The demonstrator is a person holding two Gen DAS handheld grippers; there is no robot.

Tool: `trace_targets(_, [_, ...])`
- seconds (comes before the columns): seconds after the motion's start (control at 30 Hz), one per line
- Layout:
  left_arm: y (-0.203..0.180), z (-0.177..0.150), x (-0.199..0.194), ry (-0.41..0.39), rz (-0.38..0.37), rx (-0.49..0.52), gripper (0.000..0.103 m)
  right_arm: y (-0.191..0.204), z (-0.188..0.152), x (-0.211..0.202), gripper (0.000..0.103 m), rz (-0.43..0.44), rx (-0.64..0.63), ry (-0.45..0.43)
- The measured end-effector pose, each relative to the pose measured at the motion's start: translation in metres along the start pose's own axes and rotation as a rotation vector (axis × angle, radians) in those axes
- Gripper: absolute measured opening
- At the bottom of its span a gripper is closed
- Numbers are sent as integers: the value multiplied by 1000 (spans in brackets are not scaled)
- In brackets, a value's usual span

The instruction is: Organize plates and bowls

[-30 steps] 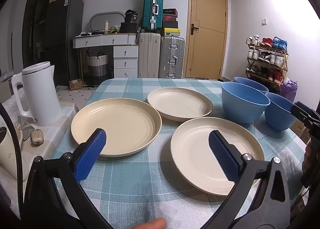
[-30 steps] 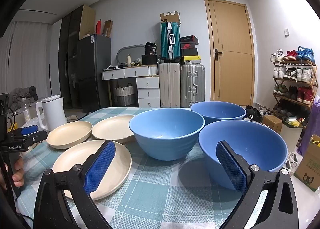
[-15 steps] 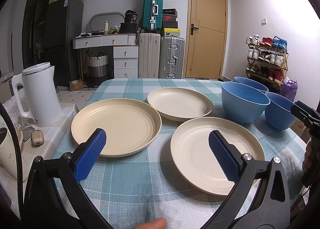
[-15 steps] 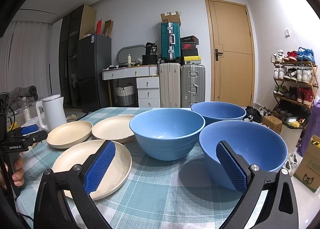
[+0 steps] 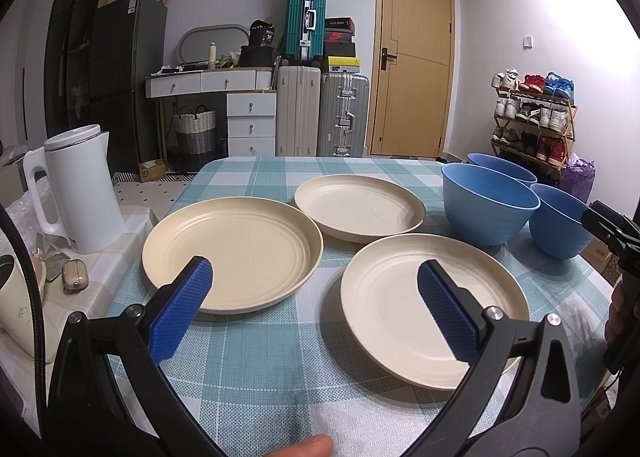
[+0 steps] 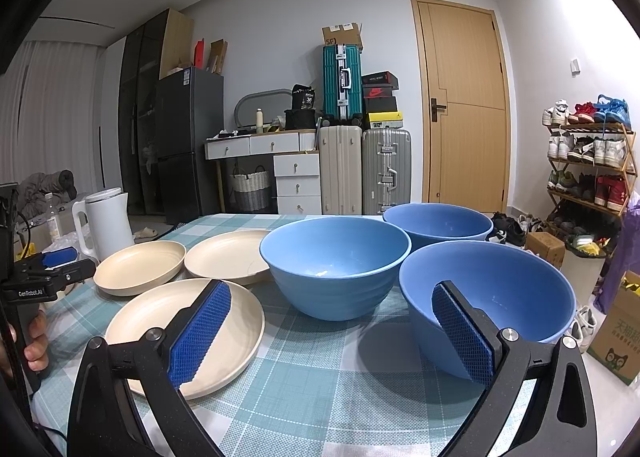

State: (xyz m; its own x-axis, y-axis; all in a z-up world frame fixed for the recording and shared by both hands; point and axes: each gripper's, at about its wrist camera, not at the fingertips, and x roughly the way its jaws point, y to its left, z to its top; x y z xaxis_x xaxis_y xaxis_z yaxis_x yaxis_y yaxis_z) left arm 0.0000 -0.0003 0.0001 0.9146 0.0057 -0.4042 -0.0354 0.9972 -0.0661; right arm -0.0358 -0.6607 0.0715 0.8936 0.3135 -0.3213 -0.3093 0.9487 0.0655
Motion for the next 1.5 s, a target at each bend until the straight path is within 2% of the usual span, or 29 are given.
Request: trace_targets(1.5, [0, 0, 0, -1, 1, -2, 102, 5, -2, 6, 103, 0, -6, 3])
